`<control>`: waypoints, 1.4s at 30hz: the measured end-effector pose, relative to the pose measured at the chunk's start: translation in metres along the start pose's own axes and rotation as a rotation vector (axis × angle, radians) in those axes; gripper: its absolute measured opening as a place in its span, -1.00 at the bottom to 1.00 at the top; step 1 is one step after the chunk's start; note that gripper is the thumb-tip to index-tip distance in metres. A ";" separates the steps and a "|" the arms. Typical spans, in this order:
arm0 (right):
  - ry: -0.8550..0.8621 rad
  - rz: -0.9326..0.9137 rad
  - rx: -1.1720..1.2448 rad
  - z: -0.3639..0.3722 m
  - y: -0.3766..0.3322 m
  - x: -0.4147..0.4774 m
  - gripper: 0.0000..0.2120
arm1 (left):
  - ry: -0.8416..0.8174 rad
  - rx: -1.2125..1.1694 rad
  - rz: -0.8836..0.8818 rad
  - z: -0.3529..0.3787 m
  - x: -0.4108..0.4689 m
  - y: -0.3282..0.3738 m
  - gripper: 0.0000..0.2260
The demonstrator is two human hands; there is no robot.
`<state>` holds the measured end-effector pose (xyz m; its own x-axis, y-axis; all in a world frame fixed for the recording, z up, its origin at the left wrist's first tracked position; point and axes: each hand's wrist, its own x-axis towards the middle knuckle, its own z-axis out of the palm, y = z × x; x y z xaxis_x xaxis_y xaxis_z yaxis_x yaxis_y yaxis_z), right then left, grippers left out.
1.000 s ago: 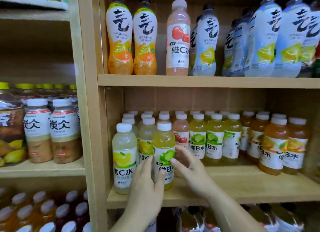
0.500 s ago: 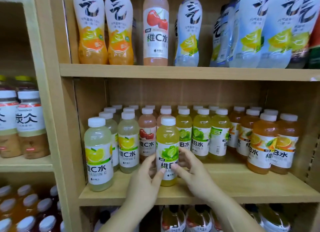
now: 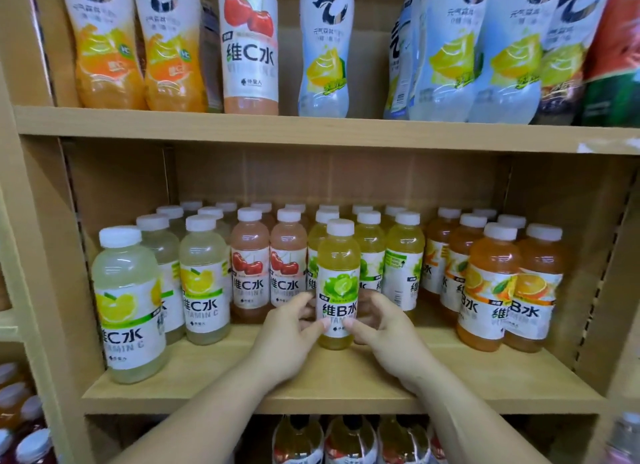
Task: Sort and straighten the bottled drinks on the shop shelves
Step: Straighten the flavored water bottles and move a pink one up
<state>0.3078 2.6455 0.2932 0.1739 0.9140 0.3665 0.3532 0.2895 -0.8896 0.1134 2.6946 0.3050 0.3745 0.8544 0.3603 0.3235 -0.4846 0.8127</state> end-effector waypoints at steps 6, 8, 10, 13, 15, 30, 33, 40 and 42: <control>0.044 -0.052 -0.102 0.008 0.002 0.005 -0.57 | 0.109 0.088 0.026 0.006 0.001 -0.001 -0.70; 0.044 -0.059 -0.105 0.009 0.001 0.005 -0.56 | 0.111 0.096 0.034 0.006 0.000 0.000 -0.70; 0.038 -0.062 -0.122 0.008 0.001 0.005 -0.55 | 0.112 0.100 0.038 0.006 0.000 -0.001 -0.67; 0.013 -0.063 -0.178 0.007 -0.002 0.003 -0.53 | 0.131 0.111 0.058 0.005 -0.001 -0.001 -0.68; -0.002 -0.071 -0.202 0.007 -0.003 0.002 -0.52 | 0.142 0.107 0.064 0.004 -0.002 -0.002 -0.68; 0.302 -0.311 -0.249 -0.005 -0.064 -0.021 -0.87 | 0.428 0.043 0.247 -0.032 -0.033 0.033 -0.72; 0.318 -0.537 -0.218 -0.005 -0.138 -0.026 -0.92 | 0.530 0.009 0.398 -0.074 -0.039 0.085 -0.75; 0.218 -0.832 -0.195 -0.007 -0.290 -0.004 -0.89 | 0.770 -0.271 0.561 -0.202 -0.002 0.206 -0.80; 0.213 -0.786 -0.298 -0.004 -0.316 0.018 -0.87 | 0.717 -0.033 0.510 -0.213 0.019 0.219 -0.69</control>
<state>0.2029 2.5697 0.5818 -0.0638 0.3993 0.9146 0.6643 0.7010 -0.2597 0.0061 2.6452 0.5872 -0.1727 0.4530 0.8746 0.2363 -0.8429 0.4833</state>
